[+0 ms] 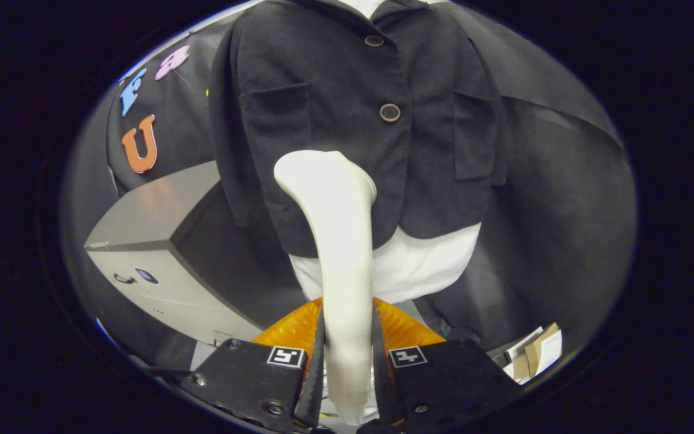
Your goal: Iron the clothes twice with a garment steamer, once on the left side and once on the right side.
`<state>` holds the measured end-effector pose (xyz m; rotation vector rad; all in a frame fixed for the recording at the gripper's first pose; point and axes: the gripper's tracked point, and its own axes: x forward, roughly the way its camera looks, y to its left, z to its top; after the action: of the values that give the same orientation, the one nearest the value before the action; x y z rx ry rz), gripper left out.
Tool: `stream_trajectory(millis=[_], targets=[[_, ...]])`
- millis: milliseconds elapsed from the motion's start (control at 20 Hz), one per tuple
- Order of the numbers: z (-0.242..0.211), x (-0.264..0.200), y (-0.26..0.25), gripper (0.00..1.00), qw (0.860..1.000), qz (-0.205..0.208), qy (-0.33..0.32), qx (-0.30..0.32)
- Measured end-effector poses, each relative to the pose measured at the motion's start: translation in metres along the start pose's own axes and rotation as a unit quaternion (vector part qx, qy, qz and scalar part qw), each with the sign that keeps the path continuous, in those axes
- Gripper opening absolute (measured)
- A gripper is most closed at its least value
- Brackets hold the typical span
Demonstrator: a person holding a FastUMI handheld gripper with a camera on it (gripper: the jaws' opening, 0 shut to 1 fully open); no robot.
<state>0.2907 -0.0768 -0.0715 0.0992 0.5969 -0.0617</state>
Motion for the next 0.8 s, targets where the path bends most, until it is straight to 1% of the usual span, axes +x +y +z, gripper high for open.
stream_trajectory(millis=[250,400,650,800], targets=[[-0.026,0.013,0.0,0.38,1.0,-0.008,0.024,0.011],[-0.033,0.009,-0.001,0.38,0.999,-0.006,0.031,0.024],[-0.025,-0.017,-0.013,0.38,0.999,-0.005,0.017,0.051],[-0.008,-0.043,-0.03,0.38,0.997,-0.005,-0.013,0.079]])
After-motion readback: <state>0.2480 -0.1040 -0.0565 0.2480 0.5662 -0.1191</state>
